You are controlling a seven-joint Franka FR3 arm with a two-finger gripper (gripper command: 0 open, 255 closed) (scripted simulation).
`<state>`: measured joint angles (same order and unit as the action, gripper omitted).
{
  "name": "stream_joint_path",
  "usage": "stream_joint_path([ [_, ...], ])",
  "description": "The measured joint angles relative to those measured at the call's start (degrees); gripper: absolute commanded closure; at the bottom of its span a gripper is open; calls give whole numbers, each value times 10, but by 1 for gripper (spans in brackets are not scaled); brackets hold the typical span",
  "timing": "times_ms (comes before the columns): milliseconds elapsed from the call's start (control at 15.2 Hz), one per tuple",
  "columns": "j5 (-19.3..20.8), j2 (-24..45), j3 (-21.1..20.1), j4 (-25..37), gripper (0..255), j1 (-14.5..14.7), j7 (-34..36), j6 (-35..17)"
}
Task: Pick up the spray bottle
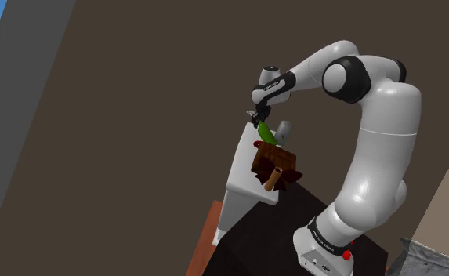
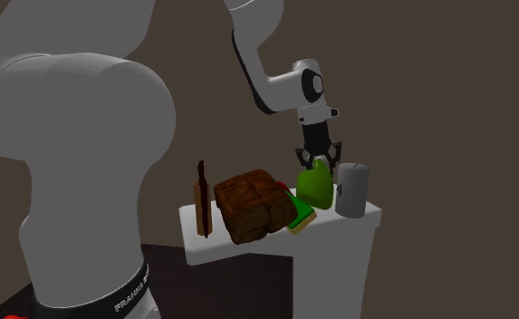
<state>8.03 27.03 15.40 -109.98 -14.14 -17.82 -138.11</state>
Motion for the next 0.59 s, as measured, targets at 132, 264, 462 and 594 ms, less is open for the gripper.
stream_joint_path([
  [132,1,-10,1,0,255,1,-1,10],
  [264,3,-20,2,2,255,2,-3,21],
  [462,4,-36,3,7,255,4,-4,41],
  [594,5,-41,4,11,255,5,-5,51],
])
